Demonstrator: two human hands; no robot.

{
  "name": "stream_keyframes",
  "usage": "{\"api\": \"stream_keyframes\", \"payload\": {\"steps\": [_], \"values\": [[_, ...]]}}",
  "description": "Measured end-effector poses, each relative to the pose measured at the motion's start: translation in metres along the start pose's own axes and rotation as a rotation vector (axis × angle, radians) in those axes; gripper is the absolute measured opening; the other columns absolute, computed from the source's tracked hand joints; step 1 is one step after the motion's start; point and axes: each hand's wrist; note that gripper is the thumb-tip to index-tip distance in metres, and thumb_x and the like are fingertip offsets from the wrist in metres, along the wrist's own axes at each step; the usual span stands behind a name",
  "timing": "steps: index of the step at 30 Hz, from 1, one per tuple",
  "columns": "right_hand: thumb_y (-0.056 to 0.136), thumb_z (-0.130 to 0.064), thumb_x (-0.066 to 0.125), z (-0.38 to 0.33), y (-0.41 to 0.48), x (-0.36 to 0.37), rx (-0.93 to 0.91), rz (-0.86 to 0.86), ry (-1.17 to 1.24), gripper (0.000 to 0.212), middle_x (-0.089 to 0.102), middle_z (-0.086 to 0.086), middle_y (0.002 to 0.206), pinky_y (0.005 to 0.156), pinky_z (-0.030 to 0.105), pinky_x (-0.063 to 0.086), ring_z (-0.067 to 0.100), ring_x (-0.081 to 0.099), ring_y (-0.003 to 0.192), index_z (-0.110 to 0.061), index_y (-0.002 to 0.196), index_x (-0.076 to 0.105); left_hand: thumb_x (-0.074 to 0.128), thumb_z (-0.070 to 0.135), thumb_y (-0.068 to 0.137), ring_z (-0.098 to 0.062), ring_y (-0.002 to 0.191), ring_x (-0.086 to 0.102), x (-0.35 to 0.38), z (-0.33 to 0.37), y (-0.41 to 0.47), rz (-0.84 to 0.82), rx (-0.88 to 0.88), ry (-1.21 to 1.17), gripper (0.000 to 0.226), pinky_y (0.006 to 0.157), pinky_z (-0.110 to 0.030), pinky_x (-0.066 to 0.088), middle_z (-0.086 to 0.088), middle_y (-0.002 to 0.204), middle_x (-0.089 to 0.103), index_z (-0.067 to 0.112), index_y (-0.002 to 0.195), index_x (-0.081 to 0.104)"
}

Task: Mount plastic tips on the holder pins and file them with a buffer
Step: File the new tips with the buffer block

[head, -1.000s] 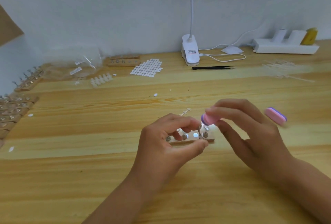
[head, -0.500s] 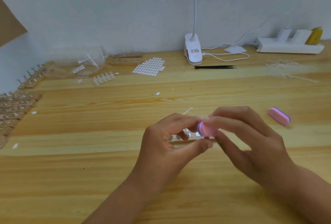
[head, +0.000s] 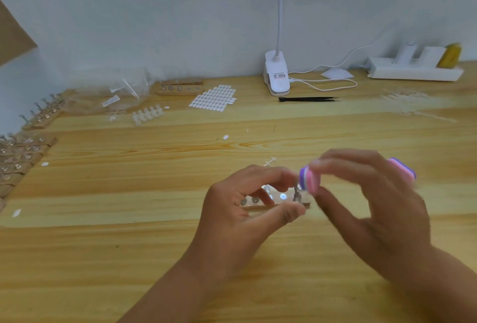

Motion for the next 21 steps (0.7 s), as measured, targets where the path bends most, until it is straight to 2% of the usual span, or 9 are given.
{"api": "stream_keyframes", "payload": {"steps": [2, 4, 7, 9, 12, 14, 16, 18, 21], "values": [[0.091, -0.001, 0.067, -0.003, -0.004, 0.002, -0.089, -0.030, 0.013, 0.027, 0.066, 0.003, 0.110, 0.096, 0.019, 0.047, 0.009, 0.063, 0.108, -0.013, 0.116, 0.066, 0.079, 0.026, 0.074, -0.016, 0.089, 0.067, 0.000, 0.001, -0.001, -0.015, 0.021, 0.018, 0.025, 0.073, -0.027, 0.054, 0.010, 0.098, 0.073, 0.028, 0.098, 0.075], [0.090, 0.002, 0.069, 0.008, -0.002, -0.001, -0.073, -0.052, -0.032, 0.029, 0.066, 0.006, 0.106, 0.093, 0.022, 0.050, 0.013, 0.064, 0.101, -0.015, 0.114, 0.068, 0.079, 0.028, 0.074, -0.016, 0.089, 0.067, -0.001, 0.001, -0.001, 0.001, 0.021, 0.014, 0.022, 0.073, -0.027, 0.055, 0.011, 0.097, 0.073, 0.028, 0.096, 0.075], [0.088, 0.002, 0.070, 0.013, 0.001, -0.003, 0.025, -0.022, -0.050, 0.032, 0.066, 0.003, 0.106, 0.095, 0.014, 0.045, 0.007, 0.063, 0.102, -0.014, 0.115, 0.064, 0.079, 0.029, 0.073, -0.013, 0.087, 0.066, -0.003, 0.001, -0.001, 0.021, 0.005, 0.003, 0.024, 0.073, -0.025, 0.054, 0.013, 0.097, 0.073, 0.030, 0.096, 0.074], [0.090, -0.003, 0.068, 0.003, 0.000, 0.000, -0.012, 0.006, -0.008, 0.029, 0.065, 0.000, 0.110, 0.098, 0.013, 0.043, 0.002, 0.062, 0.109, -0.016, 0.116, 0.065, 0.079, 0.030, 0.073, -0.013, 0.088, 0.067, -0.002, 0.002, -0.001, 0.002, 0.012, 0.010, 0.026, 0.073, -0.027, 0.055, 0.012, 0.098, 0.073, 0.030, 0.098, 0.074], [0.091, 0.000, 0.068, 0.001, -0.002, 0.002, -0.084, -0.025, -0.001, 0.025, 0.065, 0.005, 0.108, 0.096, 0.020, 0.047, 0.011, 0.064, 0.105, -0.014, 0.112, 0.068, 0.079, 0.026, 0.074, -0.014, 0.088, 0.067, -0.002, 0.002, -0.001, -0.015, 0.017, -0.038, 0.024, 0.072, -0.024, 0.054, 0.008, 0.097, 0.074, 0.026, 0.098, 0.075], [0.087, 0.003, 0.070, 0.009, 0.001, -0.001, -0.007, -0.012, -0.062, 0.030, 0.066, 0.004, 0.105, 0.094, 0.021, 0.048, 0.014, 0.065, 0.100, -0.013, 0.112, 0.066, 0.080, 0.024, 0.073, -0.012, 0.086, 0.067, -0.004, 0.002, 0.000, 0.005, -0.002, -0.135, 0.024, 0.072, -0.019, 0.051, 0.004, 0.095, 0.074, 0.022, 0.096, 0.075], [0.086, 0.002, 0.071, 0.008, 0.004, -0.004, 0.047, 0.042, -0.065, 0.032, 0.064, -0.005, 0.105, 0.095, 0.014, 0.044, 0.006, 0.063, 0.106, -0.014, 0.113, 0.064, 0.081, 0.023, 0.073, -0.010, 0.085, 0.067, -0.005, 0.001, 0.001, 0.012, 0.001, -0.160, 0.024, 0.072, -0.016, 0.050, 0.004, 0.094, 0.074, 0.022, 0.096, 0.075], [0.090, -0.003, 0.069, -0.003, 0.002, -0.002, -0.021, 0.086, -0.065, 0.029, 0.059, -0.010, 0.110, 0.100, 0.010, 0.038, -0.005, 0.057, 0.114, -0.015, 0.116, 0.063, 0.081, 0.024, 0.073, -0.008, 0.084, 0.067, -0.004, 0.002, 0.001, 0.010, -0.004, -0.152, 0.025, 0.072, -0.016, 0.050, 0.006, 0.096, 0.074, 0.025, 0.098, 0.075], [0.093, -0.003, 0.066, -0.005, -0.002, 0.001, -0.082, 0.020, -0.043, 0.025, 0.064, -0.001, 0.109, 0.100, 0.014, 0.041, 0.005, 0.061, 0.109, -0.012, 0.116, 0.064, 0.080, 0.024, 0.076, -0.013, 0.088, 0.068, -0.002, 0.002, 0.000, -0.021, 0.028, -0.111, 0.025, 0.073, -0.018, 0.052, 0.007, 0.098, 0.074, 0.026, 0.100, 0.075]]}}
Point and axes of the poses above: each hand's wrist, its own y-axis towards the middle knuckle, its own x-axis out of the palm, z = x × y
